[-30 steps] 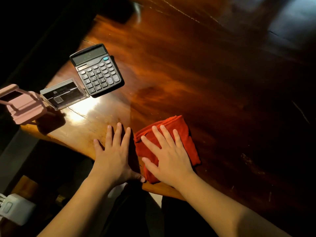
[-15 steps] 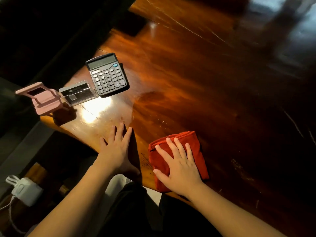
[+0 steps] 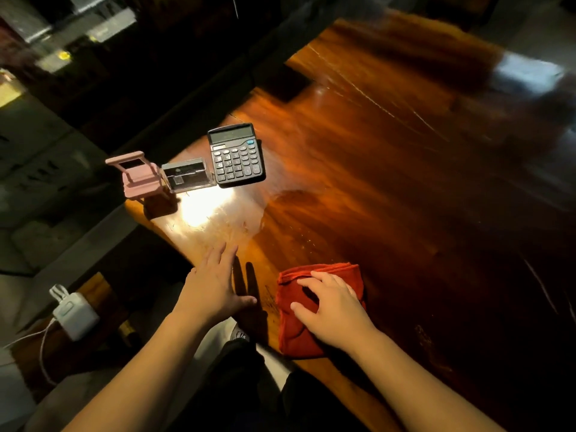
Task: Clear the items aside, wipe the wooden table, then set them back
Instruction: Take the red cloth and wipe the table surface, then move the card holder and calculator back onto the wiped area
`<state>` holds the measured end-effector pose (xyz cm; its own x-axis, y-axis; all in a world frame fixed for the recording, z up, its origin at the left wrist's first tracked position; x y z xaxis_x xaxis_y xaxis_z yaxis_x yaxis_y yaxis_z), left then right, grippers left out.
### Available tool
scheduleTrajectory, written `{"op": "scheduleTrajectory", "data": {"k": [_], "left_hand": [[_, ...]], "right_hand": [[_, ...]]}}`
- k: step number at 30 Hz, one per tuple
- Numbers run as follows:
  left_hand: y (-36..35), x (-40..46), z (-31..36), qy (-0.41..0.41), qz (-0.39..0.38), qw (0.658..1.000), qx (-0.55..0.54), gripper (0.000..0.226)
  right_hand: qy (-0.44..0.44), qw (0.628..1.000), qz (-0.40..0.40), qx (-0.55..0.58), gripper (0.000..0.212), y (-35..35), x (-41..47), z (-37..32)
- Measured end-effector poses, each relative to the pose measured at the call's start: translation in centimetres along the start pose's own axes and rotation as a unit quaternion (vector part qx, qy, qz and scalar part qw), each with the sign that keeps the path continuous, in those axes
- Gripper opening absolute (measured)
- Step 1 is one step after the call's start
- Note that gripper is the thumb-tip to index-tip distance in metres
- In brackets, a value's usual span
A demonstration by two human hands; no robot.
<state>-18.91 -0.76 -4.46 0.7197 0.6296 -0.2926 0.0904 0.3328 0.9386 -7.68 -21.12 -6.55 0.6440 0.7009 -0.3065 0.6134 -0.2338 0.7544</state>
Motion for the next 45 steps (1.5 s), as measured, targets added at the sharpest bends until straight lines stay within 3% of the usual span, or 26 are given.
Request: {"op": "scheduleTrajectory", "data": {"k": [6, 10, 24, 32, 40, 45], "left_hand": [[2.7, 1.5, -2.1, 0.064, 0.081, 0.993, -0.062, 0.112], [4.9, 4.7, -4.2, 0.063, 0.112, 0.988, -0.091, 0.104], [12.2, 18.5, -6.6, -0.134, 0.196, 0.968, -0.081, 0.084], [11.2, 24.8, -8.1, -0.162, 0.117, 0.979, 0.040, 0.082], [8.9, 25.8, -8.3, -0.136, 0.028, 0.988, 0.064, 0.039], [9.2, 25.8, -8.2, -0.125, 0.036, 0.990, 0.060, 0.033]], "right_hand": [[-0.012, 0.999, 0.029, 0.035, 0.059, 2.5, 2.7, -1.7], [-0.015, 0.998, 0.048, 0.022, 0.064, 3.2, 6.1, -3.8], [-0.057, 0.987, 0.149, -0.010, 0.082, 3.1, 22.3, -14.3], [-0.084, 0.982, 0.143, -0.091, 0.107, 0.6, 28.4, -16.1], [-0.064, 0.982, 0.107, -0.142, 0.121, -2.5, 29.9, -15.6], [-0.067, 0.980, 0.127, -0.139, 0.124, -2.8, 30.1, -15.8]]}}
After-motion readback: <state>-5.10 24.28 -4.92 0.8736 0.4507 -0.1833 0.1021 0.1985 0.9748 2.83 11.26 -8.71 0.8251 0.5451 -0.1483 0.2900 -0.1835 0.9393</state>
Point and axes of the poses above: each hand's wrist, its own x-axis towards the middle knuckle, its own y-axis out of the back of the hand, z = x × y, the point moved 7 cm from there along x, towards the middle knuckle, and after that the axes turned 11 degrees about z, right-handed, at the moved point
